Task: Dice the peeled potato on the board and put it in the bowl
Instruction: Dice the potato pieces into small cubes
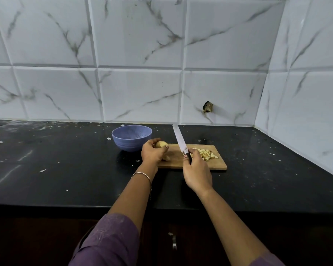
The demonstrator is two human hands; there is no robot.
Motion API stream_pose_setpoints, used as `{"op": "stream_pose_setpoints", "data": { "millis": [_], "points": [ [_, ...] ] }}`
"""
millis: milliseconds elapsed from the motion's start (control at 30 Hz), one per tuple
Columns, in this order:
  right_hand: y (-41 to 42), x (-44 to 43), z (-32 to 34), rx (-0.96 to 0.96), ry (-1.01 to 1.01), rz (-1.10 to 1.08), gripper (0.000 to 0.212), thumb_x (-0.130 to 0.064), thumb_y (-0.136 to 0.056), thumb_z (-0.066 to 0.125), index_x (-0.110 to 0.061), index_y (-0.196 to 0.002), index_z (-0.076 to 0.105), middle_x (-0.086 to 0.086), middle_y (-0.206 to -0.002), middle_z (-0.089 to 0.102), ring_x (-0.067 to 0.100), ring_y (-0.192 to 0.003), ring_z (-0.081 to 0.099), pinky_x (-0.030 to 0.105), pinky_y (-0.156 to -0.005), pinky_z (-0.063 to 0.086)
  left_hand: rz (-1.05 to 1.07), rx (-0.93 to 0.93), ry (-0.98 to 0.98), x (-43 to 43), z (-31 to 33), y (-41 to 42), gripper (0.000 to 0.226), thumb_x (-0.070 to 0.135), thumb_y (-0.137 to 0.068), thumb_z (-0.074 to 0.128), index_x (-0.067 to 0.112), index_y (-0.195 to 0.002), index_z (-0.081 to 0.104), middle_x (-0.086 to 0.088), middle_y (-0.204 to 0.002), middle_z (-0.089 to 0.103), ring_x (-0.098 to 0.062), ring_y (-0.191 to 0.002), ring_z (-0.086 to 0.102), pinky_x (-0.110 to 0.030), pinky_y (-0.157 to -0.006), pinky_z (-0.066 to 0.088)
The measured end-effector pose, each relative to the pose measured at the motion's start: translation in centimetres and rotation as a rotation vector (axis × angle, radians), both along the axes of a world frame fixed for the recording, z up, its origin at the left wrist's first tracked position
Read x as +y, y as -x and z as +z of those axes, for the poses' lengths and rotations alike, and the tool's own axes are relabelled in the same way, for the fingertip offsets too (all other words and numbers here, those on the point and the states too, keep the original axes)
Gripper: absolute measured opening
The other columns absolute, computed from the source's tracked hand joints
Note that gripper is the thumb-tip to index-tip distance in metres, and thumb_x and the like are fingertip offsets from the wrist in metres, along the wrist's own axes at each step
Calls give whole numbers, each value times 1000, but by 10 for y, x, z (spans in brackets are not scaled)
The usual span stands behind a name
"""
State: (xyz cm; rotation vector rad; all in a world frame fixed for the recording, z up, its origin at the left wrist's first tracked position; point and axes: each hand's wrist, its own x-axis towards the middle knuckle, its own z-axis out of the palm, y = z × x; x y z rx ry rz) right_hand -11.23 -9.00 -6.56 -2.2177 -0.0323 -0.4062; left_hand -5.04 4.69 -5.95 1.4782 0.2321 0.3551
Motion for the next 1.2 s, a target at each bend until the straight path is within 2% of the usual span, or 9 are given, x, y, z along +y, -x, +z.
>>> {"op": "stream_pose_setpoints", "data": {
  "millis": [200,333,433,533,700,800,867,967,1200],
  "points": [
    [1,0,-1,-72,-87,66,36,-30,-104,44,-28,-139,46,-3,-113,64,19,-97,60,34,-76,47,-33,-88,170,-2,11,7,44,11,-91,70,11,-132,56,-9,-118,62,-22,-92,66,-32,-46,56],
    [3,2,-3,-168,-185,139,43,-28,-104,46,-36,-146,44,-12,-132,58,10,-104,57,29,-93,49,-160,-52,452,-10,14,12,35,13,-96,62,5,-129,56,-9,-93,70,-15,-68,70,-29,-61,55],
    [3,1,-3,-175,-209,161,46,-25,-104,47,-36,-148,41,-10,-135,58,4,-103,52,26,-95,48,-201,-69,558,-18,11,13,30,7,-96,59,-3,-124,57,-16,-92,67,-23,-78,67,-26,-65,60],
    [2,-1,-1,-175,-209,173,47,-21,-104,46,-33,-149,40,-8,-140,56,-2,-110,45,14,-94,36,-221,-79,619,-22,7,12,26,4,-96,59,-5,-120,57,-22,-102,66,-28,-88,67,-31,-72,62],
    [-4,1,-7,-181,-217,172,47,-23,-104,45,-35,-149,39,-4,-128,64,5,-96,53,19,-86,44,-211,-96,663,-20,4,9,20,6,-96,58,-5,-113,59,-22,-100,67,-32,-95,66,-35,-75,60],
    [-5,0,-7,-177,-216,173,47,-21,-104,45,-34,-149,39,-18,-122,56,-1,-94,51,8,-81,40,-190,-92,675,-21,4,8,15,8,-96,58,-3,-107,60,-22,-100,66,-33,-96,65,-35,-75,60],
    [-4,0,-6,-168,-209,173,46,-20,-105,45,-32,-149,40,-18,-113,53,-3,-83,53,3,-71,40,-181,-96,669,-22,3,8,11,7,-96,58,-2,-102,61,-22,-100,65,-30,-90,66,-34,-73,61],
    [-3,1,-8,-154,-189,182,47,-20,-105,44,-32,-150,40,-12,-102,59,0,-65,48,11,-60,38,-161,-100,662,-22,3,7,7,6,-96,58,1,-99,62,-21,-102,65,-28,-87,66,-34,-72,61],
    [-1,1,-7,-149,-189,199,46,-19,-105,43,-29,-150,39,-9,-137,57,1,-96,56,8,-77,40,-163,-90,689,-22,4,8,16,5,-96,58,-6,-108,61,-20,-93,67,-27,-82,67,-33,-71,60]
  ]
}}
